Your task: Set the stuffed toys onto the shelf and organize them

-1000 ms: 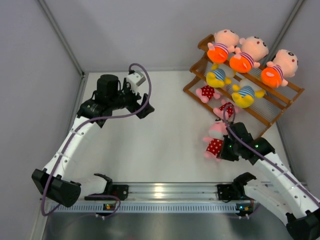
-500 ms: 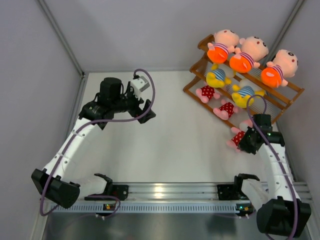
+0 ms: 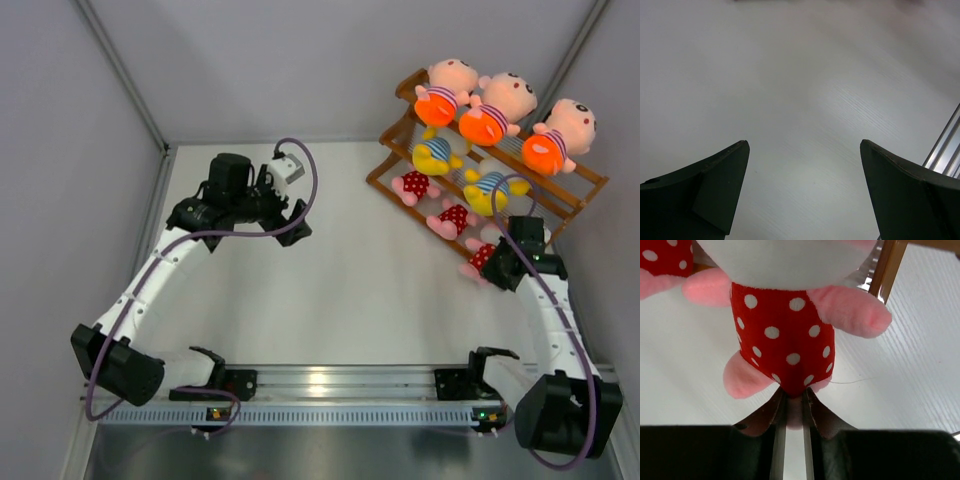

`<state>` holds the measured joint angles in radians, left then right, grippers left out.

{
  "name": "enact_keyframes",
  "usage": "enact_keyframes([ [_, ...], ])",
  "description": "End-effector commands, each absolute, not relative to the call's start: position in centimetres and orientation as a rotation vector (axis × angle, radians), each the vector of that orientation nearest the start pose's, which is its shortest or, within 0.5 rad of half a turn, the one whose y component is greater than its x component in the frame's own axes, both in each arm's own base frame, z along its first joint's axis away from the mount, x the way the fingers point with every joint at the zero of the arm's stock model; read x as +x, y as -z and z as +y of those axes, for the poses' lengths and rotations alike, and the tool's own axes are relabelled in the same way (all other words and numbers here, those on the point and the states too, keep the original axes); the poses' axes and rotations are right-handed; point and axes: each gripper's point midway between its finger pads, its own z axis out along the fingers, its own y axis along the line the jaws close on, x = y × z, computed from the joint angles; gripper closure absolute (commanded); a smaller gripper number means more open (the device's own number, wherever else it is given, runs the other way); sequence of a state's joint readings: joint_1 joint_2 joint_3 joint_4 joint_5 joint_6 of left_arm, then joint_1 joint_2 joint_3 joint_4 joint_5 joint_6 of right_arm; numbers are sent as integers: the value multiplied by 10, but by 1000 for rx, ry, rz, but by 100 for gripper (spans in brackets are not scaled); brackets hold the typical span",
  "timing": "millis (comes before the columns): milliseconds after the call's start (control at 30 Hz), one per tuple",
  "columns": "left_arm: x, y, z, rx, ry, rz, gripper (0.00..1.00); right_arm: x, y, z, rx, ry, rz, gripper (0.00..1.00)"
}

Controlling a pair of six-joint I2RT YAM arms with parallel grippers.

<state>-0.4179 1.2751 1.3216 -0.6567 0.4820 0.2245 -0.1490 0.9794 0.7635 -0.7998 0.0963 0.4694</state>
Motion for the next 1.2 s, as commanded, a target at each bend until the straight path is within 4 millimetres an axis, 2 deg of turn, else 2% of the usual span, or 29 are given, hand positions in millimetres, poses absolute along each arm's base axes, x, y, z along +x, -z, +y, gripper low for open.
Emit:
enact_keyframes([
  [0, 296, -287, -214, 966, 633, 1893, 2, 245, -109, -47, 857, 38, 2334, 83],
  [200, 299, -282, -212, 980, 609, 1897, 2, 246, -85, -44, 904, 23, 2383, 80],
  [267, 298, -282, -212, 985, 609, 1896, 2, 247, -82, -43, 912, 12, 2375, 75],
  [333, 298, -282, -212, 987, 608, 1898, 2, 246, -82, -43, 913, 13, 2368, 66],
  [400, 297, -282, -212, 992, 610, 1898, 2, 241, -86, -42, 911, 14, 2375, 54],
  [567, 294, -281, -214, 995, 636, 1903, 2, 234, -112, -43, 837, 34, 2391, 42],
  [600, 294, -282, -214, 994, 640, 1900, 2, 232, -117, -44, 824, 54, 2390, 36],
  [767, 290, -283, -217, 1001, 670, 1894, 2, 208, -135, -46, 711, 122, 2464, 32],
  [833, 292, -281, -217, 1002, 664, 1900, 2, 205, -143, -43, 678, 118, 2467, 31],
  [867, 293, -280, -217, 1006, 660, 1900, 2, 203, -146, -40, 634, 104, 2480, 32],
  [900, 294, -279, -217, 1007, 656, 1902, 2, 205, -150, -29, 566, 42, 2491, 32],
  [967, 296, -276, -215, 1016, 639, 1902, 2, 215, -166, -14, 434, -22, 2457, 32],
  [1000, 296, -276, -216, 1020, 637, 1902, 2, 221, -173, 10, 313, -126, 2446, 31],
  [1100, 298, -263, -214, 1028, 626, 1932, 2, 235, -203, 51, 54, -257, 2382, 26],
  [1133, 297, -257, -213, 1029, 625, 1950, 2, 240, -209, 54, -58, -223, 2365, 27],
  [1167, 297, -254, -212, 1027, 616, 1957, 2, 247, -210, 46, -106, -105, 2367, 27],
])
